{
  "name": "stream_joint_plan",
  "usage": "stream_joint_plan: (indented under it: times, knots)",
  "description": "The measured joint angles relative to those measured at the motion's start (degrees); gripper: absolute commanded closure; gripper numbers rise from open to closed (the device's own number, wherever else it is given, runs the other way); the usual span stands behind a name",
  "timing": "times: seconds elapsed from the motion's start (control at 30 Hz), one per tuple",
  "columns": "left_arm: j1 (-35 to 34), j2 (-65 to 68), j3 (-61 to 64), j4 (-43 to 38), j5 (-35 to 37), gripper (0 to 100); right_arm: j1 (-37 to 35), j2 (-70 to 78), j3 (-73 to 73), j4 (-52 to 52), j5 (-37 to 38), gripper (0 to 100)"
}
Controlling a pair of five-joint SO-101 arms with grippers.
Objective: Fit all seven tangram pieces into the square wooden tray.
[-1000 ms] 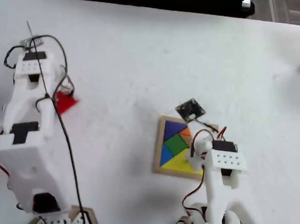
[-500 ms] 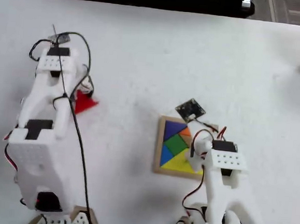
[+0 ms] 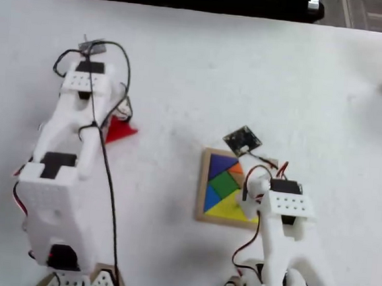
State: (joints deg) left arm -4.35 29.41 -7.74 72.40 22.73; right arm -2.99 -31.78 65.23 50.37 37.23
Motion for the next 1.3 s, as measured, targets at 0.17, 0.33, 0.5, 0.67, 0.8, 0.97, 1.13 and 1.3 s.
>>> stream_joint_plan:
  times: [0.17, 0.33, 0.5, 0.67, 0.8, 0.97, 1.13, 1.3]
  knots:
    - [2.46, 0.09, -1.14, -0.44, 0.00, 84, 0.00, 0.00, 0.00, -0.26, 0.00, 98.1]
    - [4.48, 0.09, -5.80, 2.37, 0.18, 84, 0.00, 0.00, 0.00, -0.26, 0.00, 98.1]
    - [8.26, 0.09, -8.35, 4.48, 0.09, 84, 0.00, 0.00, 0.00, -0.26, 0.00, 98.1]
    - [10.90, 0.09, -8.35, 4.48, 0.09, 84, 0.00, 0.00, 0.00, -0.26, 0.00, 98.1]
    - [11.16, 0.09, -8.35, 4.48, 0.09, 84, 0.00, 0.00, 0.00, -0.26, 0.00, 98.1]
    - [11.16, 0.09, -3.96, 1.67, 0.18, 98, 0.00, 0.00, 0.00, -0.26, 0.00, 98.1]
    - [11.25, 0.09, -1.67, -0.79, 0.18, 98, 0.00, 0.00, 0.00, -0.26, 0.00, 98.1]
    - [11.25, 0.00, -1.49, -0.97, 0.18, 98, 0.00, 0.00, 0.00, -0.26, 0.00, 98.1]
